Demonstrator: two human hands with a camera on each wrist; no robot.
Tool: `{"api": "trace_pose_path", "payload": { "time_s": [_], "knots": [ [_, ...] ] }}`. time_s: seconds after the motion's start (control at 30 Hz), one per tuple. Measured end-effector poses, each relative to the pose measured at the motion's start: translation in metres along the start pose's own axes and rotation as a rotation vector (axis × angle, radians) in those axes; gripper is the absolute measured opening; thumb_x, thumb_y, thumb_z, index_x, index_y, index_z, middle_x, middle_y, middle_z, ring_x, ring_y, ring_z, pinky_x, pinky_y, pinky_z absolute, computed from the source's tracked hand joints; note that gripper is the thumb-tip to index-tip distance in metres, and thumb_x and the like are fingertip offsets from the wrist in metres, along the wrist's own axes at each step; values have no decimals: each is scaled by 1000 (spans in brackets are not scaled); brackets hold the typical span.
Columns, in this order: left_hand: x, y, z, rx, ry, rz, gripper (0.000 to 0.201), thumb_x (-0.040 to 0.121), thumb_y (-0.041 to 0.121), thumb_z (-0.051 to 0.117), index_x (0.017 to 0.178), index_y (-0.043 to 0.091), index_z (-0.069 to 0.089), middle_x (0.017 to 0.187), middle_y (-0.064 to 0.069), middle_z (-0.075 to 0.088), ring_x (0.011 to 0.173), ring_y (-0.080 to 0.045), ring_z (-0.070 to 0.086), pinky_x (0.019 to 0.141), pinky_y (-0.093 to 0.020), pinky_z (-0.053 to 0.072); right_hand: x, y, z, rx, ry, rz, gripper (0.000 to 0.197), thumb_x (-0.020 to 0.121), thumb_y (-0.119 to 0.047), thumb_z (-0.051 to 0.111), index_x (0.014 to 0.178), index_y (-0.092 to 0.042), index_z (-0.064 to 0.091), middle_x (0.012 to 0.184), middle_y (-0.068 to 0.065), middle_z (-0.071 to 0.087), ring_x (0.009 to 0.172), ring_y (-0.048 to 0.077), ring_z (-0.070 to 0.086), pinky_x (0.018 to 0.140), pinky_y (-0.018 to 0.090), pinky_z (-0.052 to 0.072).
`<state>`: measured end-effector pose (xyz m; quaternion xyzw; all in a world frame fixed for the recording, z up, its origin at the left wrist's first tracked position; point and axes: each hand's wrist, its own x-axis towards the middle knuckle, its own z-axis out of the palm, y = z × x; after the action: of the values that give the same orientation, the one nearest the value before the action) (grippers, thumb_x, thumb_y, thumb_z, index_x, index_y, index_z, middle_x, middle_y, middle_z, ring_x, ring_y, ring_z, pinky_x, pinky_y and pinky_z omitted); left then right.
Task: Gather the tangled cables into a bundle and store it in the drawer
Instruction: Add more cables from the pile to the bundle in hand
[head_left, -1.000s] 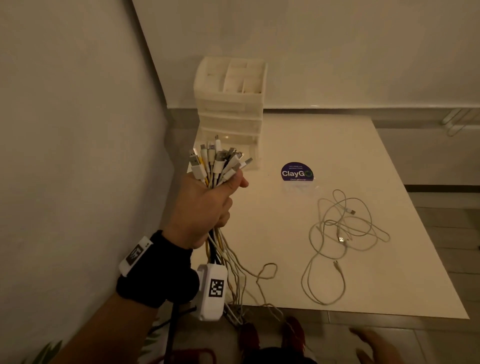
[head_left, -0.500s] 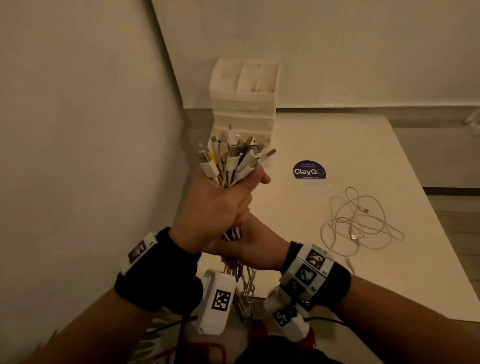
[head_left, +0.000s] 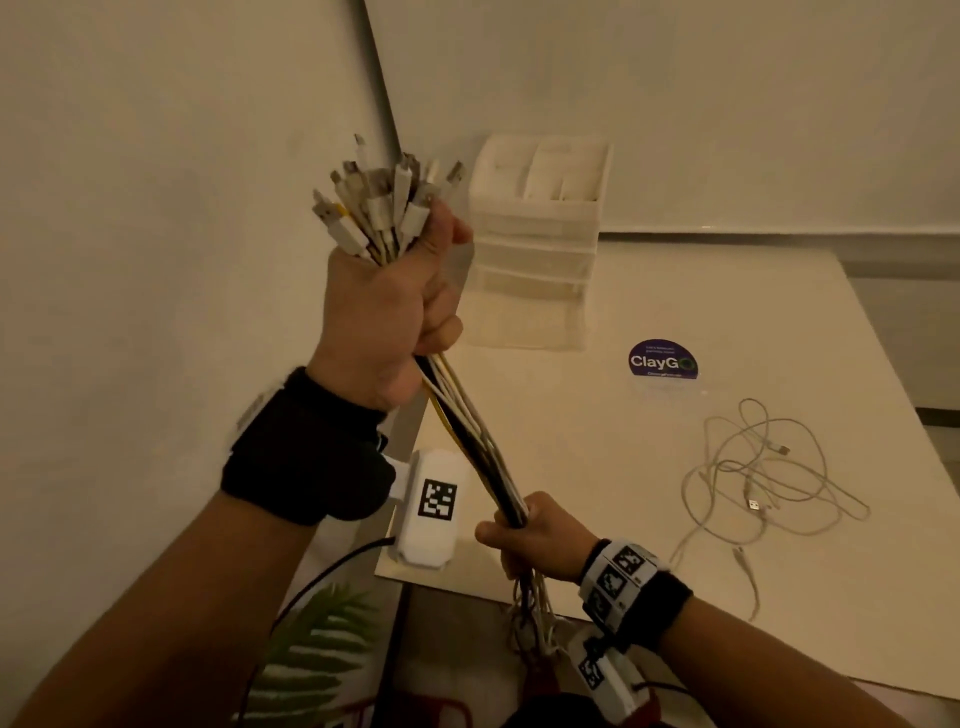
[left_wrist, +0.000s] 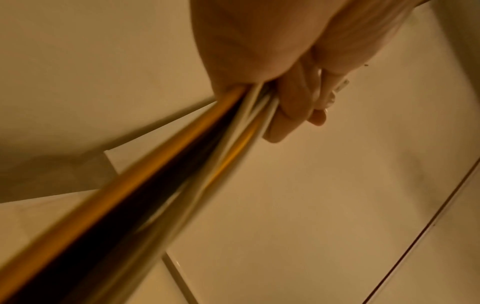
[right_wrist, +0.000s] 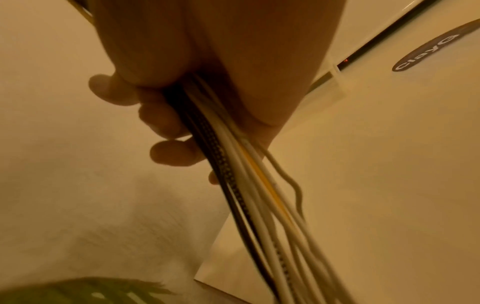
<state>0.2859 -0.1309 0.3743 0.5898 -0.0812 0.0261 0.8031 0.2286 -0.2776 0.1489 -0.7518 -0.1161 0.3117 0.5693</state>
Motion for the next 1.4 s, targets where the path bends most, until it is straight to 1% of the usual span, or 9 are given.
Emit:
{"api": "trace_pose_path", "payload": {
  "time_s": [0.2,0.4,0.67,0.77,0.83,0.97,1.03,1.13,1.4],
  "knots": [
    [1,13,-7,-39,61,0,26,99,28,50,80,13,59,46,6,22,34,-5,17,37,-14,18,2,27,-8,-71,-88,108,53,74,-66,66,49,-20,63,62,6,68,57,14,63,77,31,55],
    [11,41,-23,-49,138,72,27,99,30,49,80,14,59,47,7,23,36,-4,16,36,-15,18,-15,41,2,-86,-35,152,53,72,-67,67,49,-21,52,50,-1,55,45,12,53,60,29,49],
    [15,41,-69,630,193,264,16,94,12,60,78,8,62,44,13,48,33,-3,32,39,-16,27,-66,-18,-26,-330,192,73,58,85,-43,68,48,-19,31,39,-4,28,38,10,25,50,28,24],
    [2,30,-52,830,-3,348,7,86,10,69,84,16,70,66,21,67,63,8,61,59,-14,45,-80,-57,-35,-431,206,-55,52,86,-32,66,47,-18,35,41,-1,33,40,12,29,49,28,27],
    [-11,9,-33,964,-332,263,9,83,21,73,91,26,74,88,16,74,89,5,67,77,-19,51,-78,-77,-40,-515,183,-61,49,84,-29,66,46,-19,38,40,-1,35,39,12,31,50,28,29],
    [-41,-41,7,1175,-803,110,20,78,34,72,77,14,69,72,0,70,66,-11,66,62,-32,51,-78,-107,-46,-428,171,-41,10,89,-17,61,81,-11,64,80,0,61,70,18,53,70,30,44],
    [-49,-57,20,1206,-844,112,25,74,40,77,82,18,67,73,4,69,65,-10,62,63,-25,49,-81,-109,-53,-328,188,15,9,94,-11,55,93,-14,64,79,-2,58,65,13,53,63,19,47],
    [-49,-69,23,1205,-828,110,29,70,49,80,86,28,68,70,16,61,67,-3,57,60,-9,38,-82,-100,-66,-238,184,71,28,85,-7,51,59,-17,50,57,11,47,46,20,41,42,33,37],
    [-25,-60,14,1401,-1066,77,27,81,43,72,81,17,68,70,2,67,61,-12,59,61,-28,48,-91,-71,-68,-98,75,111,28,82,-24,73,62,-7,62,51,8,57,42,19,49,47,22,43]
  ]
}}
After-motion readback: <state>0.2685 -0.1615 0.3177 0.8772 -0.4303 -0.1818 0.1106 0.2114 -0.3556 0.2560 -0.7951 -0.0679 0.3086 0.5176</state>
